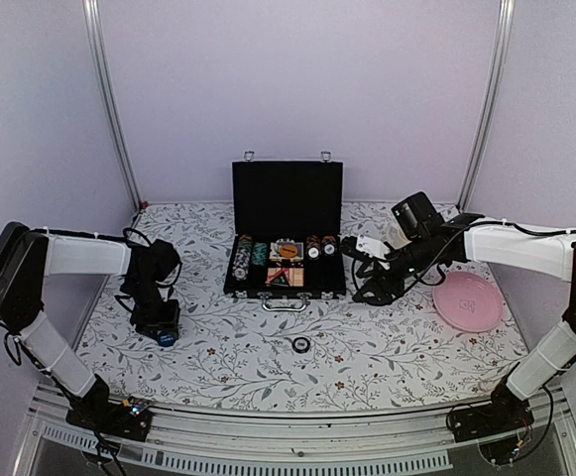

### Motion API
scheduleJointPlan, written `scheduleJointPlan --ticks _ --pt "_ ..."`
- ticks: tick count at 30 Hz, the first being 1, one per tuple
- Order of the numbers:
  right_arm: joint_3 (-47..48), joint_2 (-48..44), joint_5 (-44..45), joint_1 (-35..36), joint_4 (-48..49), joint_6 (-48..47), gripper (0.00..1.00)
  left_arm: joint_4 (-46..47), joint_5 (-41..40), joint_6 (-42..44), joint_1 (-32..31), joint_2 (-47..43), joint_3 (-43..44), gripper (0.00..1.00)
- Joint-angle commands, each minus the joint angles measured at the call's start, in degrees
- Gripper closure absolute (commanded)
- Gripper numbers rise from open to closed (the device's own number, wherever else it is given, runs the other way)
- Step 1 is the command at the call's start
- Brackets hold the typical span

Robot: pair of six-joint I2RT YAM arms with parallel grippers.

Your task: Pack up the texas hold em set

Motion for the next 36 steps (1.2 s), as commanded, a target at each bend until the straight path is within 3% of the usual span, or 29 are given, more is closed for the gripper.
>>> scheduleJointPlan --ticks 1,24,36 --pt "-0.64 0.88 0.68 0.70 -0.51 -0.74 0.36 0.61 3.65 0.98 -0.05 1.04 -1.13 0.45" --pt "-0.50 1.54 0.84 1.36 -1.30 -1.10 0.37 -1.47 3.00 1.00 -1.91 0.85 -1.97 0.43" --pt "-0.42 2.06 1.01 1.79 -1.78 -1.46 0.36 -1.30 3.83 0.16 -5.33 2.64 -0.25 0.53"
